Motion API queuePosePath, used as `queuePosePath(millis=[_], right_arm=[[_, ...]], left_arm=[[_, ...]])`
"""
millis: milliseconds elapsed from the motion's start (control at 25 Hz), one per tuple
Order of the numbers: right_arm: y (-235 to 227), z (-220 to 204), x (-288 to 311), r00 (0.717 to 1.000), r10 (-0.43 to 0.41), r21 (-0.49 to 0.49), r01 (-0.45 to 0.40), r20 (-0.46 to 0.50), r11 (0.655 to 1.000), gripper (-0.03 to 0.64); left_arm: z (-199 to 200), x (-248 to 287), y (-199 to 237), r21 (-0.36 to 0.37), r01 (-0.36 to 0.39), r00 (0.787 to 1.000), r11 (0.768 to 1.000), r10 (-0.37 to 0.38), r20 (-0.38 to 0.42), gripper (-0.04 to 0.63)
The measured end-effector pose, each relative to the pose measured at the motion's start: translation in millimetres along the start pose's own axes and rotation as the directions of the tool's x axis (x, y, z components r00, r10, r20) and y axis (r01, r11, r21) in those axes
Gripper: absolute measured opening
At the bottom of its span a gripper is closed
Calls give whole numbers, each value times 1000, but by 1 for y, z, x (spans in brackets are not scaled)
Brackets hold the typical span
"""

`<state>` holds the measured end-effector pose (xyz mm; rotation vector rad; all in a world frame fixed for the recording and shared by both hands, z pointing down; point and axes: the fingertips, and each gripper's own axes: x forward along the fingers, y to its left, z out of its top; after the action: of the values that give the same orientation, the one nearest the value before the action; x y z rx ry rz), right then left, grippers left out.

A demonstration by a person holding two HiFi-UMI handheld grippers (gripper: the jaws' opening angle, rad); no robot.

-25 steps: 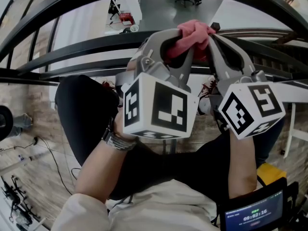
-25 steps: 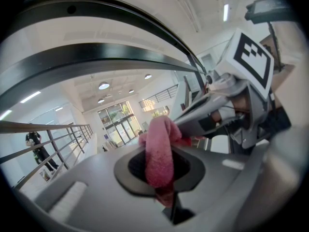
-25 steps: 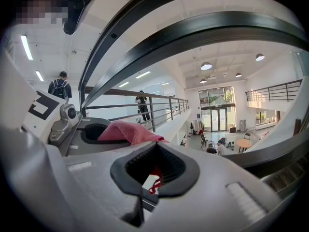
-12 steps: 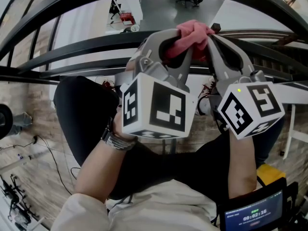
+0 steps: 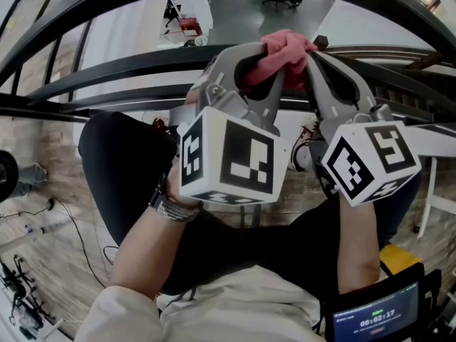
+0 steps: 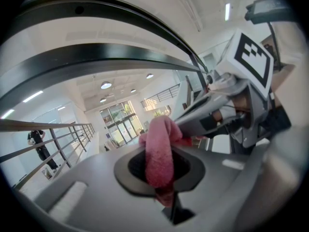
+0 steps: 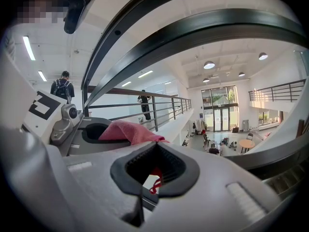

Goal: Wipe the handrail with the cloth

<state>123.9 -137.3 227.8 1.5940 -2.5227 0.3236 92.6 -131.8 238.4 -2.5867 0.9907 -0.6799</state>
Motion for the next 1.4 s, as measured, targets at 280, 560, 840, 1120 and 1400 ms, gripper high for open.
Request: queuePosePath(millis=[280, 560, 840, 1120, 1400], right_arm=[[6, 0, 4, 1000, 12, -4, -12, -3, 1000, 2], [14, 1, 8, 1000, 22, -8, -22, -7, 1000, 2], [20, 1, 11, 999, 33, -10, -33, -6, 999, 2], [25, 3, 15, 999, 45, -13, -45, -10, 999, 2], [31, 3, 18, 998, 62, -20, -62, -12, 998, 2]], left_arm=[[-4, -4, 5, -9, -9, 1000, 1000, 9, -2, 29], [-8, -9, 10, -17, -18, 1000, 1000, 18, -5, 29], [-11, -13, 14, -22, -27, 1000, 999, 27, -7, 29], [-14, -17, 19, -30, -39, 999, 999, 39, -8, 29], [-17, -20, 23, -39, -57, 998, 998, 56, -11, 29]])
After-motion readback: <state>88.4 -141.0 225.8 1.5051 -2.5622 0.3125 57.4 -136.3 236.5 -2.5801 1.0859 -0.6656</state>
